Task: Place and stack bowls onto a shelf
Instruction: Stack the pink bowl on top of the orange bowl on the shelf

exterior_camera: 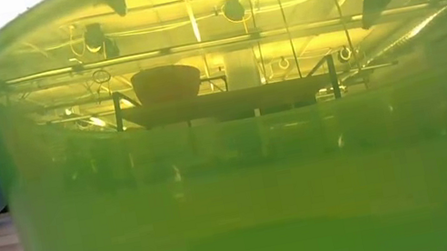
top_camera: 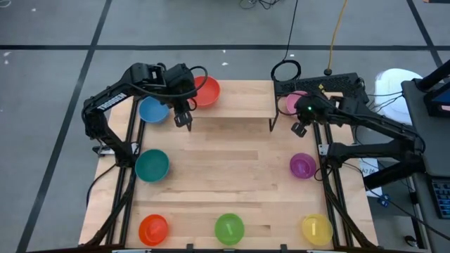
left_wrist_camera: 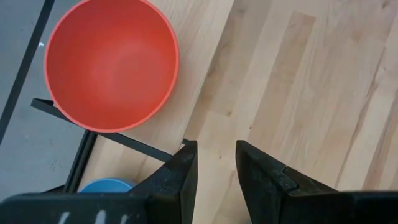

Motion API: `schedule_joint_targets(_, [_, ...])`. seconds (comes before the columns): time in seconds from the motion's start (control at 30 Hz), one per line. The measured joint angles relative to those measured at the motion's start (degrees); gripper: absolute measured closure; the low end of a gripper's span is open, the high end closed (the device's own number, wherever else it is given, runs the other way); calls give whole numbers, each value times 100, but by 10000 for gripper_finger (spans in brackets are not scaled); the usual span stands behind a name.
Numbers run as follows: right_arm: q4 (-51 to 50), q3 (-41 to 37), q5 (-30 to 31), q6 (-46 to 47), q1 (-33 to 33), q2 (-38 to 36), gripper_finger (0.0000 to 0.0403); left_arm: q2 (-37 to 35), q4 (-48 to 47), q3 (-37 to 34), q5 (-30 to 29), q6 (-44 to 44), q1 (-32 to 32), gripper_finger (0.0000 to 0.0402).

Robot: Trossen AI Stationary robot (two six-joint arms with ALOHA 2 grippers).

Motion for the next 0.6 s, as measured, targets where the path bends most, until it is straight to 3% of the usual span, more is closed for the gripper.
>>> schedule_joint_targets(0.33, [44,-5,418,-552,-345,316,278,1,0,0,0,-7,-2,286])
schedule_joint_targets(0.6, [42,-9,-1041,290,-1511,776,279,1,0,0,0,-17,-1,286])
